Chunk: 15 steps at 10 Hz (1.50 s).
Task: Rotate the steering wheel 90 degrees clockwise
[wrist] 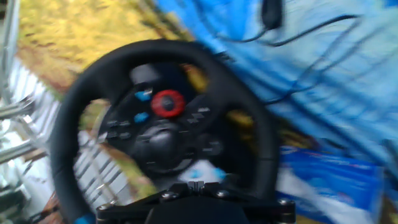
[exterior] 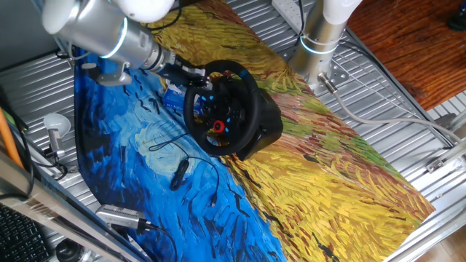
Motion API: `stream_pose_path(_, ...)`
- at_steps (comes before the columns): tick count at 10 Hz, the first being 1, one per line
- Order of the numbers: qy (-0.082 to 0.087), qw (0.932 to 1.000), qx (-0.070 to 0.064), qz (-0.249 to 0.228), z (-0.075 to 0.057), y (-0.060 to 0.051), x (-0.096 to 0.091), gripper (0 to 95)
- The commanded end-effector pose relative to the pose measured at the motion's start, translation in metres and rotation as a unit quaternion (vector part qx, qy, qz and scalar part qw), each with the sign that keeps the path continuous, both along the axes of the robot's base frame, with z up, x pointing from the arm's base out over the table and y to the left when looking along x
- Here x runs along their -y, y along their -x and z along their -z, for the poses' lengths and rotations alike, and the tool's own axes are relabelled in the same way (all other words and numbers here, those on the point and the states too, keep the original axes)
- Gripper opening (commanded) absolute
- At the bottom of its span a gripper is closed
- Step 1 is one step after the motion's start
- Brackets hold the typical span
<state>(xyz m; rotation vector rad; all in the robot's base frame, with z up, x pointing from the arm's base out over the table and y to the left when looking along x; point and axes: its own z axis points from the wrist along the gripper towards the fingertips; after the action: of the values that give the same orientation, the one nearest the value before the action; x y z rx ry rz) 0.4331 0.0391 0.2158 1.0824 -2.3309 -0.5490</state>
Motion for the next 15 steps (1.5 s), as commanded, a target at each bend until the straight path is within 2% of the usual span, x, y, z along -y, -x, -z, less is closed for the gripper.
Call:
stream_pose_path(1, -0.002, 1.0, -0.005, -0.006, -0.001, -0.002, 0.0, 0.0)
stream_pose_path(5, 0.0, 1.0, -0.005, 0.002, -0.003, -0.005, 0.0, 0.0)
stream_pose_path(6, 0.002, 1.0, -0.006, 0.004, -0.005, -0.014, -0.001, 0.0)
stream_pose_path(7, 0.001, 1.0, -0.006, 0.001, -0.008, -0.03, 0.0, 0.0)
stream_pose_path(9, -0.017, 0.9997, -0.005, -0.017, -0.008, -0.03, 0.0, 0.0)
stream_pose_path(10, -0.048, 0.9982, -0.009, -0.034, -0.008, -0.03, 0.0, 0.0)
stream_pose_path(11, -0.06, 0.997, -0.014, -0.047, -0.008, -0.03, 0.0, 0.0)
stream_pose_path(12, -0.066, 0.9972, -0.013, -0.031, -0.008, -0.03, 0.0, 0.0)
stream_pose_path(13, -0.074, 0.9964, -0.014, -0.04, -0.008, -0.03, 0.0, 0.0)
stream_pose_path(15, -0.075, 0.9955, -0.015, -0.056, -0.008, -0.03, 0.0, 0.0)
